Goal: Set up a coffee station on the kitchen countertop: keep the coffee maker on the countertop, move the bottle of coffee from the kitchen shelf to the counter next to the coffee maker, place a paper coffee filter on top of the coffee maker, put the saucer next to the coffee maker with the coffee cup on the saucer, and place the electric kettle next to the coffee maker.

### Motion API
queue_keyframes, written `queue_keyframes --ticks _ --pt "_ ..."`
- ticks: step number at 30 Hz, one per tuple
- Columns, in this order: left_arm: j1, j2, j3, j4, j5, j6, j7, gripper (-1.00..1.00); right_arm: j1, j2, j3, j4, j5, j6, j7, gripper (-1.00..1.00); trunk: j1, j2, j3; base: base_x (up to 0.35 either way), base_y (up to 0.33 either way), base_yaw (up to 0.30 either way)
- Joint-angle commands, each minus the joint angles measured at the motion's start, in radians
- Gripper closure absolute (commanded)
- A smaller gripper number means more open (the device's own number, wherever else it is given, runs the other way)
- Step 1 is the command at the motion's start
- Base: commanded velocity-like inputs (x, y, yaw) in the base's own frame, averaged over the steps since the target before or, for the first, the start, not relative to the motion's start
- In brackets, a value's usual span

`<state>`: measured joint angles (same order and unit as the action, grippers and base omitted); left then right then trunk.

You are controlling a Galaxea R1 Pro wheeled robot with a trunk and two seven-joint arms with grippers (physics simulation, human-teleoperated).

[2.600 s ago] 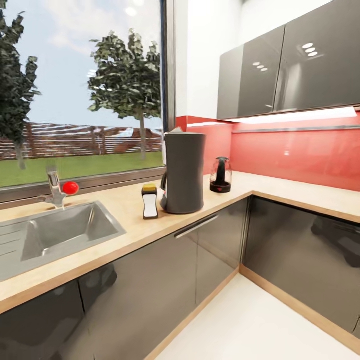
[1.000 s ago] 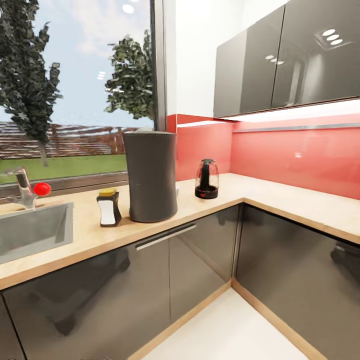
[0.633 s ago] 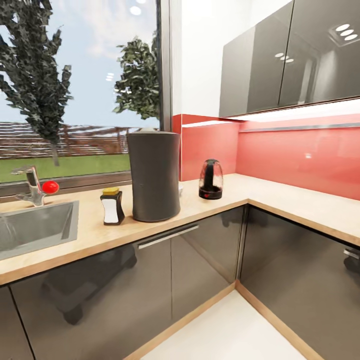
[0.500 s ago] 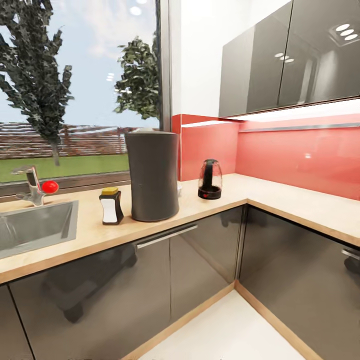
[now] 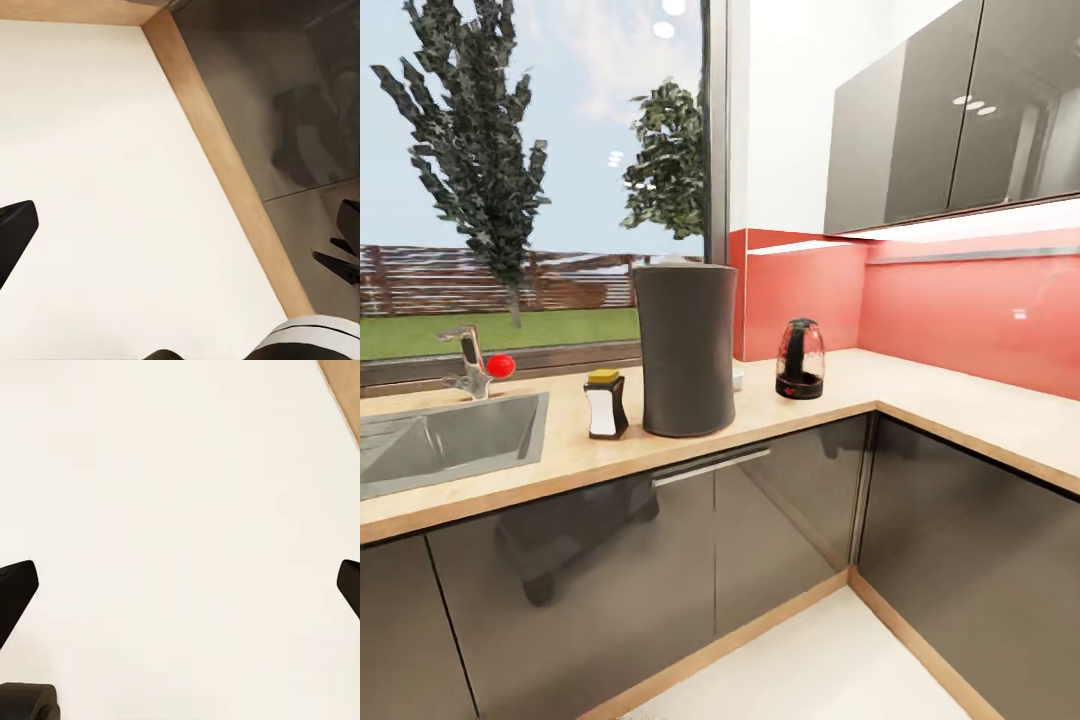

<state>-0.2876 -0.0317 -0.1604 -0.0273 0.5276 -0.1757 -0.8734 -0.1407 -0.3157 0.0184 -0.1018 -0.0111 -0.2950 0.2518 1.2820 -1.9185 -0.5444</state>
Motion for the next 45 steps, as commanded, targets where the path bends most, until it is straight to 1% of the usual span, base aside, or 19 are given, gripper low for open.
queue_keyframes --ticks 1,26,30,39,45 --pt "-0.001 0.000 -0.008 0.001 0.006 -0.007 -0.001 -1.00 0.000 0.000 0.002 0.001 -0.001 -0.004 0.003 -1.00 0.000 -0.001 -0.001 -0.002 -0.004 0.270" --pt "-0.001 0.001 -0.007 0.001 0.006 -0.007 -0.001 -1.00 0.000 0.000 0.002 0.001 -0.001 -0.003 0.003 -1.00 0.000 -0.001 -0.001 0.000 0.000 0.261" --pt "-0.001 0.001 -0.008 0.001 0.006 -0.007 -0.001 -1.00 0.000 0.000 0.003 0.001 -0.001 -0.003 0.003 -1.00 0.000 -0.001 -0.001 -0.010 -0.026 0.079" --pt "-0.001 0.001 -0.008 0.001 0.006 -0.007 -0.001 -1.00 0.000 0.000 0.003 0.001 -0.001 -0.003 0.003 -1.00 0.000 -0.001 -0.001 -0.126 -0.200 0.010" --pt "-0.001 0.001 -0.008 0.001 0.006 -0.007 -0.001 -1.00 0.000 0.000 0.003 0.001 -0.001 -0.003 0.003 -1.00 0.000 -0.001 -0.001 -0.065 -0.070 0.057"
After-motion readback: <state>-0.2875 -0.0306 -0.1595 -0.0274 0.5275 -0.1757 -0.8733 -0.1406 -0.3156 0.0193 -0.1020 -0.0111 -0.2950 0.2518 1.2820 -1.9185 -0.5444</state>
